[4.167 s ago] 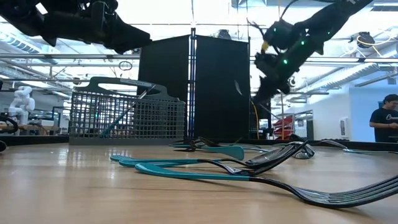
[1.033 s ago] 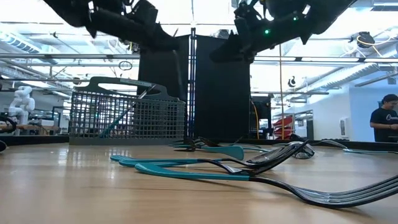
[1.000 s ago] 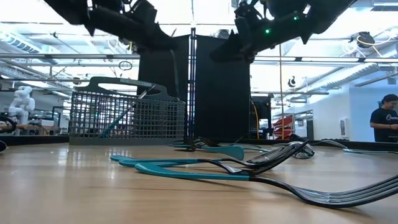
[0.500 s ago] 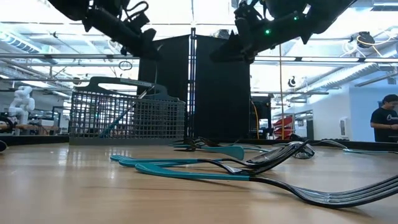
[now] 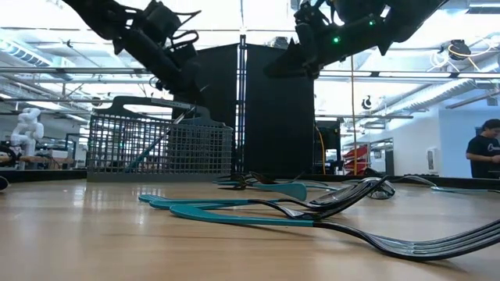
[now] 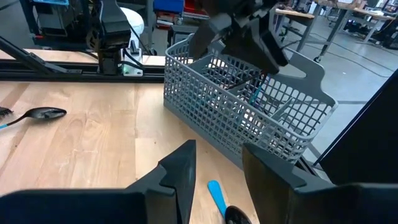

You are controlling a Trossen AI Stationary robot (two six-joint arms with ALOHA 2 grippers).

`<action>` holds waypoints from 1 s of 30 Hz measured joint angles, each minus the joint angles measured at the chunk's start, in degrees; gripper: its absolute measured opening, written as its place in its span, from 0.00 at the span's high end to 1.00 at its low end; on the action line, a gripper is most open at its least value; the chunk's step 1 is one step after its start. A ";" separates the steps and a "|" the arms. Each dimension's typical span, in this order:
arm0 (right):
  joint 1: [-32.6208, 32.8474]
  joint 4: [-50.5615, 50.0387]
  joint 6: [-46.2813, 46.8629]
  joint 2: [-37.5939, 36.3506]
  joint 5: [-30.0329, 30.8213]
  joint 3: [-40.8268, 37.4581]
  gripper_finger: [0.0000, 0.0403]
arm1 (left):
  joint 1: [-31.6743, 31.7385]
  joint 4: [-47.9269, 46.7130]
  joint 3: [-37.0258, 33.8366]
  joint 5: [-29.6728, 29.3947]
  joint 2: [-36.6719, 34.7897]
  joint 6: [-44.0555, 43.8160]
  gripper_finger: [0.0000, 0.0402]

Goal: Sort silverware
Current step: Put the blue fork in the silverware rack

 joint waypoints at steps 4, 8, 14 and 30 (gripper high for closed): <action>0.00 0.02 -0.20 0.00 0.00 0.00 0.69 | 0.00 -0.25 0.00 -0.03 0.32 -0.53 0.71; 0.00 0.02 -0.20 0.00 0.00 0.00 0.69 | 0.00 -0.21 0.00 -0.46 0.32 -2.94 0.52; 0.00 0.02 -0.20 0.02 0.00 0.00 0.69 | -0.13 -2.11 0.05 -0.50 0.24 -3.02 0.31; 0.00 -3.90 0.00 0.02 0.00 -0.02 0.69 | -9.72 -12.12 5.29 6.07 -10.53 -4.44 0.27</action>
